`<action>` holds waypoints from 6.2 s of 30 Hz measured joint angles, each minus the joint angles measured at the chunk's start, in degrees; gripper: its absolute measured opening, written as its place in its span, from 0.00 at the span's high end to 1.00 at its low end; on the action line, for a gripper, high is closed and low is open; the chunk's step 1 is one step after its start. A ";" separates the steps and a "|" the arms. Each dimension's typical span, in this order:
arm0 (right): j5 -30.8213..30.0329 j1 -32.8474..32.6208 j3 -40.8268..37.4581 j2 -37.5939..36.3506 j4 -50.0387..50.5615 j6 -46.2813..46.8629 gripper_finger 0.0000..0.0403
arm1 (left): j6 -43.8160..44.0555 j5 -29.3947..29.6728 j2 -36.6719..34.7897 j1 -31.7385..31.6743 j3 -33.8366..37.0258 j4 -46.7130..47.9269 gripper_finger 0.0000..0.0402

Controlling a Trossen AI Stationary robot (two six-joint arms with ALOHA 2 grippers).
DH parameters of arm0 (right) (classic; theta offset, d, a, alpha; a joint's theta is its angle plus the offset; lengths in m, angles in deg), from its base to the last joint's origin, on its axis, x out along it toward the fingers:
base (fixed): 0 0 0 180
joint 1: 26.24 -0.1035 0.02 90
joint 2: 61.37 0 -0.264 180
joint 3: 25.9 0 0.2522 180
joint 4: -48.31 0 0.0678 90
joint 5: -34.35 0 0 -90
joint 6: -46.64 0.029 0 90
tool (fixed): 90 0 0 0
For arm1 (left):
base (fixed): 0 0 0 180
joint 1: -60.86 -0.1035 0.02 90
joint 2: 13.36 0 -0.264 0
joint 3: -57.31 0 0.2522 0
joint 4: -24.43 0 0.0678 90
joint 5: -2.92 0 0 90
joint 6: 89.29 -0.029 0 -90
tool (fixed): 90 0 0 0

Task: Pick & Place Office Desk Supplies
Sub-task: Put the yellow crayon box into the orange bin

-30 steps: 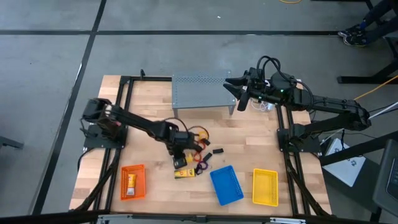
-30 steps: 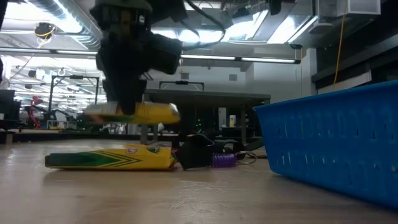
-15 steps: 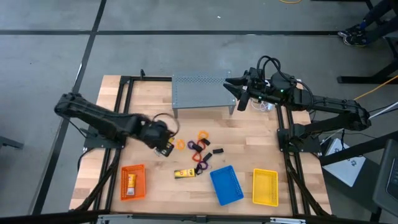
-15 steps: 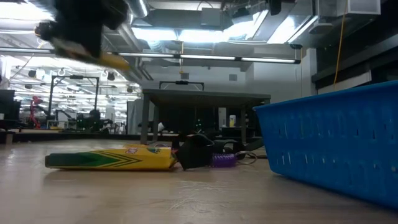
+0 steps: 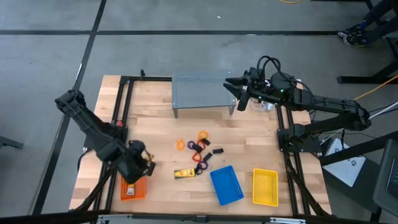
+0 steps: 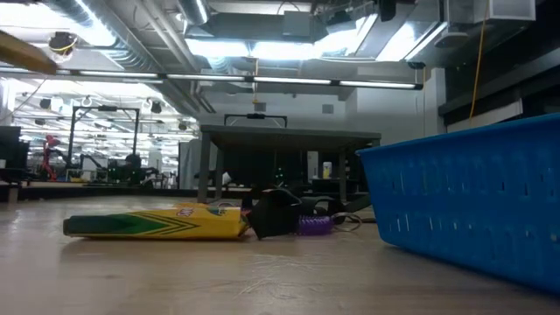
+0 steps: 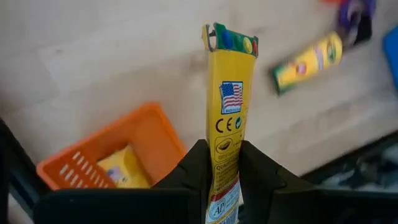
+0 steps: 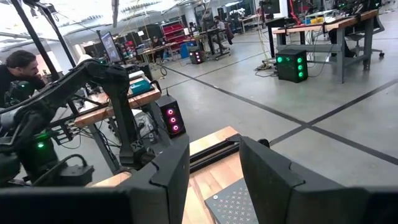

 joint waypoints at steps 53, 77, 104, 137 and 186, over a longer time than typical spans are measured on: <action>-7.50 -0.39 0.02 10.16 -2.75 13.60 0.64 | -141.63 -20.66 1.12 -0.53 14.60 -10.43 0.87; -7.50 -0.39 0.02 10.16 -2.80 13.49 0.64 | -123.93 -19.28 4.60 -1.50 12.64 -10.16 0.62; -0.68 -0.39 -0.02 -2.71 -12.07 -3.24 0.64 | -83.80 -6.64 -6.88 -23.75 4.53 -8.97 0.68; 11.93 -1.31 -7.96 -46.38 30.34 2.20 0.64 | -85.69 -21.68 25.16 -33.86 -4.00 -36.49 0.57; 9.61 -1.31 -34.16 -59.63 12.17 8.81 0.64 | -66.92 -25.59 38.09 -22.91 -4.37 -44.45 0.96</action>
